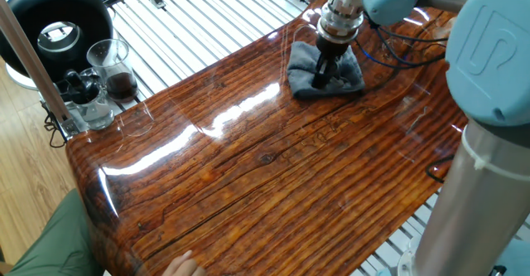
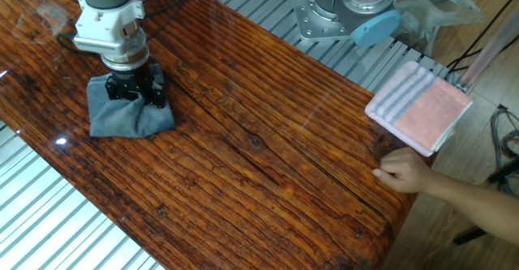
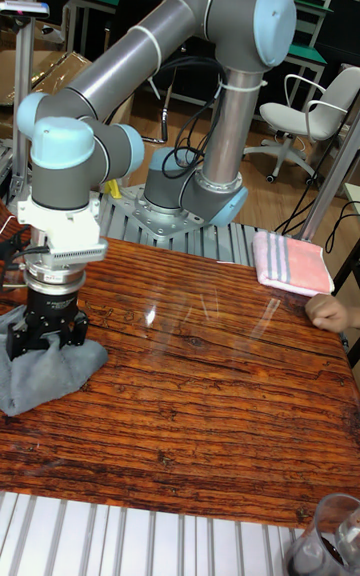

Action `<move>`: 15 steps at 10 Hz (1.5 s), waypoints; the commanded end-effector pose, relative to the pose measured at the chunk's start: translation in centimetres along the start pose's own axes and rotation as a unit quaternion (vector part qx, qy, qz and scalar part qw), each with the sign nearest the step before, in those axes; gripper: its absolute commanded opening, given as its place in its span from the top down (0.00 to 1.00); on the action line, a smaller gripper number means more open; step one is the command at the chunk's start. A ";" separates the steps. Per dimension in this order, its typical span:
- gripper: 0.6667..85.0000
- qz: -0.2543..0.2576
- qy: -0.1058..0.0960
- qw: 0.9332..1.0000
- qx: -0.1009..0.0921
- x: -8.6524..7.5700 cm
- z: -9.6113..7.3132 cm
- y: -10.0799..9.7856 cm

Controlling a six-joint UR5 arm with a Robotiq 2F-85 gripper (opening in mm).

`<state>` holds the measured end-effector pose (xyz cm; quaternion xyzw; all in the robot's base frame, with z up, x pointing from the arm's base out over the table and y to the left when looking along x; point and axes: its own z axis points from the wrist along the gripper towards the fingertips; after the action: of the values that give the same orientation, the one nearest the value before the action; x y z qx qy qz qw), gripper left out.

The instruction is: Clean the table with a cloth

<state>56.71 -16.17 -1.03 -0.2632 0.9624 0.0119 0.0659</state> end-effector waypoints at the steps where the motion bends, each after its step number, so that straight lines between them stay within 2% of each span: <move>1: 1.00 -0.017 0.002 1.000 0.007 0.0 0.0 -0.5; 2: 1.00 -0.014 0.002 1.000 0.001 -0.6 0.1 0.0; 4: 1.00 0.006 0.005 1.000 -0.012 -3.0 0.0 2.3; 7: 1.00 0.032 -0.005 0.999 -0.023 -5.4 0.9 5.1; 9: 1.00 0.066 -0.019 0.997 -0.027 -7.8 2.0 8.5; 10: 1.00 0.076 -0.022 0.997 -0.028 -8.7 2.0 9.8; 12: 1.00 0.092 -0.016 0.995 -0.032 -9.4 1.0 11.3; 14: 1.00 0.118 -0.019 0.992 -0.029 -10.4 1.0 13.4; 15: 1.00 0.133 -0.026 0.991 -0.009 -10.8 1.7 14.6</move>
<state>58.92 -1.33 -1.31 -0.1721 0.9815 0.0418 0.0727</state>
